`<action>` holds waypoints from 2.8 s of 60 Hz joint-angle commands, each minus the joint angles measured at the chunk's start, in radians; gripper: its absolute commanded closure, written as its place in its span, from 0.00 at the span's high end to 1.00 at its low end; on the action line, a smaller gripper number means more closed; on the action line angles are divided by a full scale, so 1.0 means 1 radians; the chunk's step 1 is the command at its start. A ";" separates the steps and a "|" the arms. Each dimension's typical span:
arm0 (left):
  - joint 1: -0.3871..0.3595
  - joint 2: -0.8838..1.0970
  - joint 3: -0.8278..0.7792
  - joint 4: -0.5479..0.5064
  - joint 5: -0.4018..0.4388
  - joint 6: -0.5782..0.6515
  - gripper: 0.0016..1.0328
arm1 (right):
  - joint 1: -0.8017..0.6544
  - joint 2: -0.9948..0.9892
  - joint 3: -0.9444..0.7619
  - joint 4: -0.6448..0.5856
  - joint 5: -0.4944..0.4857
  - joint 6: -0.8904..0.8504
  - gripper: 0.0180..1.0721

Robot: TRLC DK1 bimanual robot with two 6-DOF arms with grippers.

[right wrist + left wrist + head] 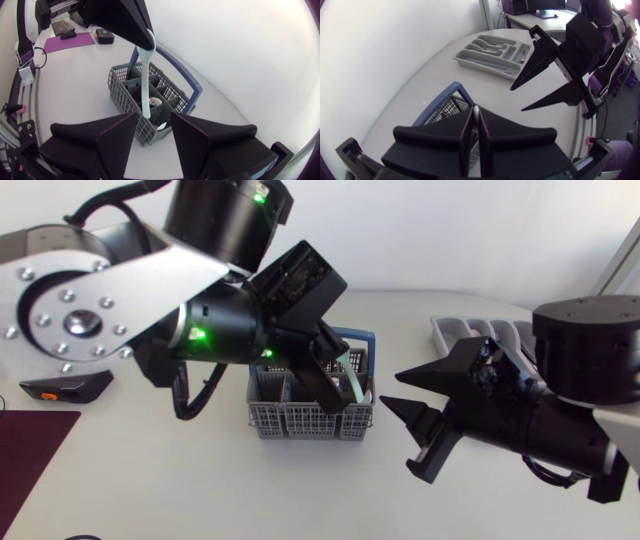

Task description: Unload the cutlery basket into the drawer organizer.

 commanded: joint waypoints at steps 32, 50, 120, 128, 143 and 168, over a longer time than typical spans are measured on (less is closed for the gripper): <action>0.068 0.087 0.121 -0.044 0.250 -0.253 0.03 | 0.051 0.152 0.036 0.190 0.076 0.037 0.48; 0.091 0.085 0.108 -0.042 0.286 -0.263 0.03 | 0.054 0.183 0.062 0.206 0.097 0.037 0.19; 0.225 0.110 0.213 0.030 0.276 -0.078 0.78 | -0.438 0.072 -0.013 -0.057 -0.378 -0.219 0.05; 0.214 0.134 0.195 0.033 0.220 0.068 0.78 | -0.639 0.123 0.001 -0.127 -0.512 -0.383 0.05; 0.163 0.190 0.172 0.027 0.157 0.243 0.78 | -0.905 0.344 0.065 -0.229 -0.610 -0.720 0.06; 0.091 0.239 0.085 0.005 0.101 0.527 0.78 | -1.179 0.743 0.321 -0.407 -0.587 -1.247 0.06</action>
